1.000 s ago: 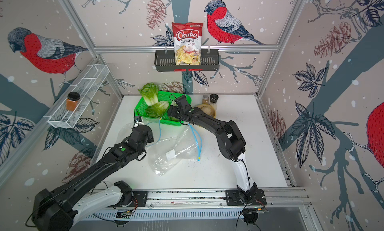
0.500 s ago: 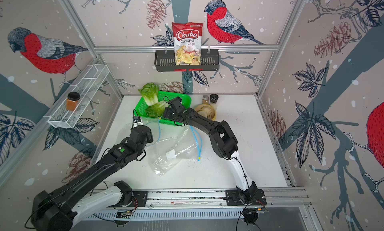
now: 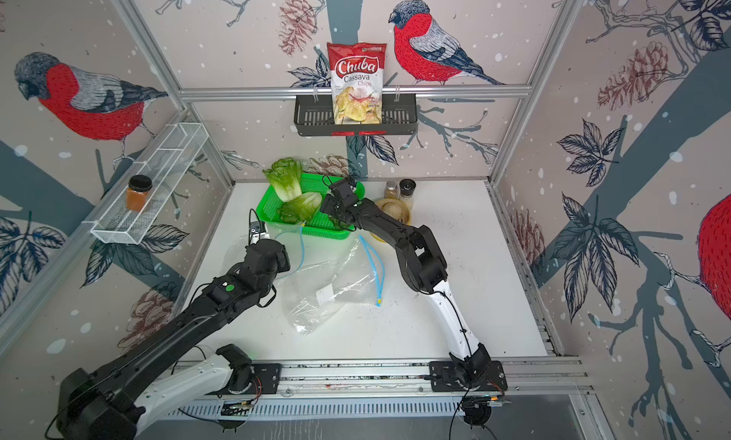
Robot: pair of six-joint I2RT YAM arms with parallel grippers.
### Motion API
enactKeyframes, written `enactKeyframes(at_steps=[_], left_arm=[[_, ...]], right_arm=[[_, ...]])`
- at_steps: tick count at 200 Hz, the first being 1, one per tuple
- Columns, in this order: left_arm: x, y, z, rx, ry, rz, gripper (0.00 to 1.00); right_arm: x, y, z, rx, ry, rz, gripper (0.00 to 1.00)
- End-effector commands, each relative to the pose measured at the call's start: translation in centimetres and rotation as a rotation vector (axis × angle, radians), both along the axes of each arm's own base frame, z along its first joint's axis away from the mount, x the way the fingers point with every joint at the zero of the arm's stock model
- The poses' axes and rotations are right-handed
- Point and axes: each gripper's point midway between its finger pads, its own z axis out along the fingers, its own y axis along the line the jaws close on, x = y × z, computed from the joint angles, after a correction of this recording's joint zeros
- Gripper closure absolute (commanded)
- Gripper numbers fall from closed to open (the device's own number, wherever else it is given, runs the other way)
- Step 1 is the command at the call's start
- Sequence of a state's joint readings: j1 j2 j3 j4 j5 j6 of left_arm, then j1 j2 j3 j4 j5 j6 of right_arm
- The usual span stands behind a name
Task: Put the chinese cabbages into a zipper bag and zip it
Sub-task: Pick up the Chinese cabbage from the basket.
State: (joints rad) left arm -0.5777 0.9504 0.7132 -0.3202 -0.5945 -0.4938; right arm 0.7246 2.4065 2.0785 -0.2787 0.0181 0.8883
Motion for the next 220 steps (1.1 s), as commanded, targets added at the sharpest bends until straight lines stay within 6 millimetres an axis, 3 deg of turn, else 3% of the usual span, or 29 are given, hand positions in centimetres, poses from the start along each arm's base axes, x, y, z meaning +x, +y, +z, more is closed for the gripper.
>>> enactKeyframes(at_steps=[1,39,76,118,163,220], left_arm=[[0.3,-0.2,0.9,-0.026,-0.04,0.001,0.93],[0.4,-0.2,1.3,-0.037,-0.055,-0.001,0.93],[0.5,-0.2,1.3,-0.036,-0.053,-0.001,0.93],[0.5,-0.3,1.2,-0.038,-0.05,-0.008,0.93],[0.5,-0.4,0.8,-0.044,-0.047,-0.01,0.93],[0.3,-0.7,0.6,-0.046,-0.031,-0.029,0.93]], right_arm=[[1.1,-1.0,0.3,-0.005,-0.015,-0.042,0.21],[2.1,-1.4,0.7,0.016,-0.037,-0.053,0.29],[2.3,-0.7,0.8,0.053,-0.059,-0.028,0.38],[2.7,-0.5,1.2,0.067,-0.093,-0.029,0.54],[2.5,-0.6,3.7,0.099,-0.177,-0.01,0.83],[1.2,-0.7,8.5,0.16,-0.296,0.083,0.96]])
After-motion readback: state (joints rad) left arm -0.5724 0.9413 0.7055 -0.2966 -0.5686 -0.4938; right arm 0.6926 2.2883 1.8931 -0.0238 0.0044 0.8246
